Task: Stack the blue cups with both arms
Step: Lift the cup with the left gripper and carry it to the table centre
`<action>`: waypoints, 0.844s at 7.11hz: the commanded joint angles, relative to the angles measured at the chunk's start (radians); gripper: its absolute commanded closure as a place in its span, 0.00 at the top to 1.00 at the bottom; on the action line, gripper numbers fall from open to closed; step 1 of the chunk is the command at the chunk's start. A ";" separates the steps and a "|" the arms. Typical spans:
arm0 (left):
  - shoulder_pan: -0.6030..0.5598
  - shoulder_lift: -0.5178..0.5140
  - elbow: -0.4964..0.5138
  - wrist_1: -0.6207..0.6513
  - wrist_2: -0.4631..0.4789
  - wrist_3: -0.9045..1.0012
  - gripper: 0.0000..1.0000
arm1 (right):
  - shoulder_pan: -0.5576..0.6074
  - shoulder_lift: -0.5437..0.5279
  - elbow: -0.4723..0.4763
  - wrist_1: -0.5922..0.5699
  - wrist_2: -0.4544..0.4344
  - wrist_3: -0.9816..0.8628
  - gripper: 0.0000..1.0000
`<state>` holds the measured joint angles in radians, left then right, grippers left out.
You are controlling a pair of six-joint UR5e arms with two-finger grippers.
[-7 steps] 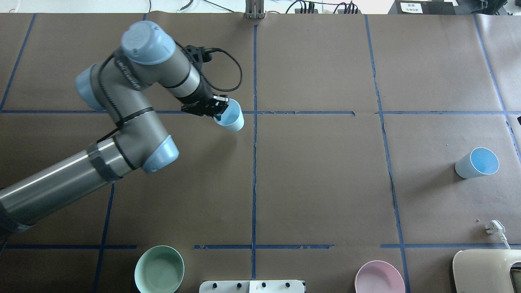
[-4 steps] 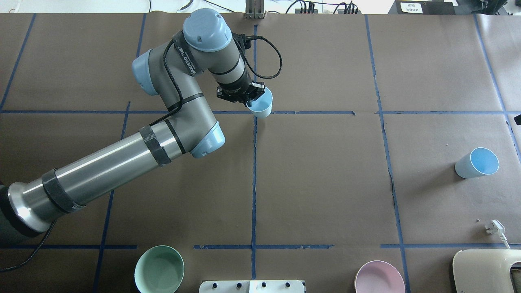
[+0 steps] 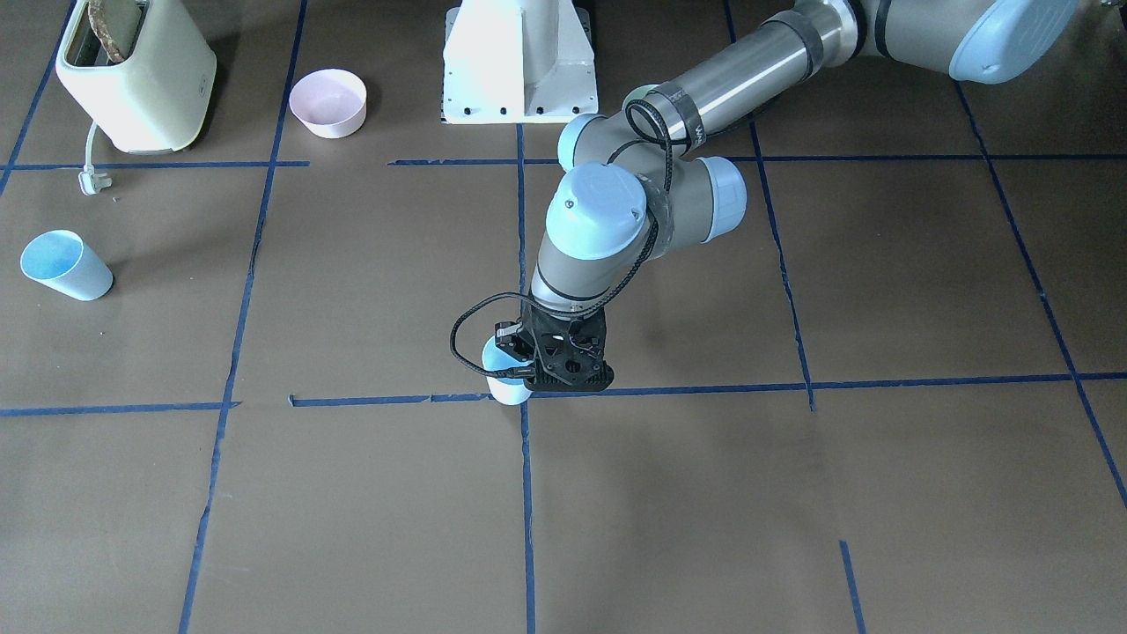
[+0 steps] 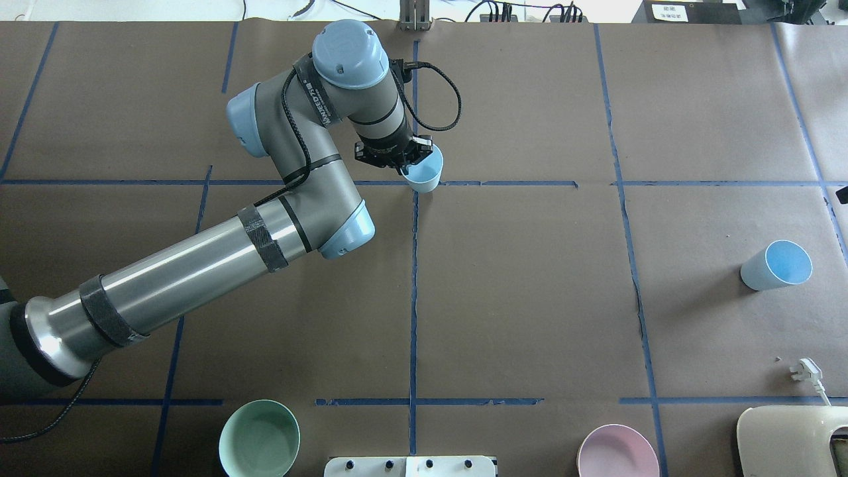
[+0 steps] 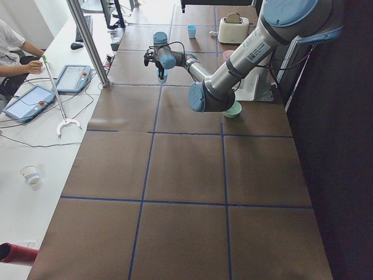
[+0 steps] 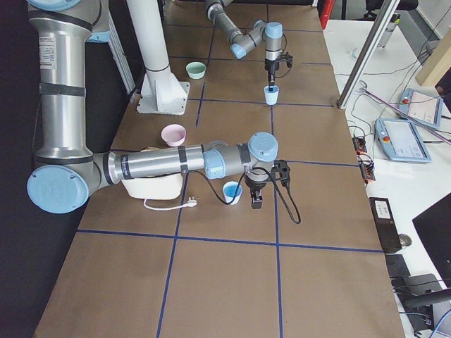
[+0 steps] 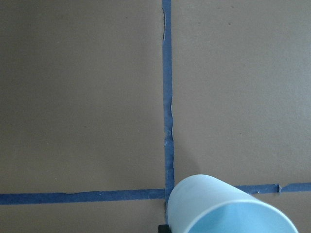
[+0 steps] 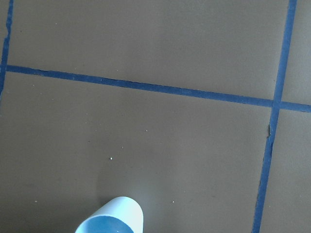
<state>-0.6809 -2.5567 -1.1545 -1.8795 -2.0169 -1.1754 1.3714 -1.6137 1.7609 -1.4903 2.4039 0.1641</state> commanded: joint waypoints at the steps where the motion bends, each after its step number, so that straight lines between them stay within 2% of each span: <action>1: 0.003 -0.002 -0.004 0.045 0.000 -0.018 0.00 | 0.000 0.000 -0.001 -0.001 0.000 0.000 1.00; 4: 0.020 -0.002 -0.008 0.049 0.000 -0.072 0.00 | -0.005 0.000 -0.005 -0.001 0.000 0.000 1.00; 6: 0.020 0.006 -0.043 0.112 0.000 -0.072 0.02 | -0.005 0.000 -0.005 -0.001 0.000 0.000 1.00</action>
<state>-0.6618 -2.5562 -1.1728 -1.8078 -2.0172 -1.2454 1.3673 -1.6137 1.7565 -1.4910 2.4038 0.1641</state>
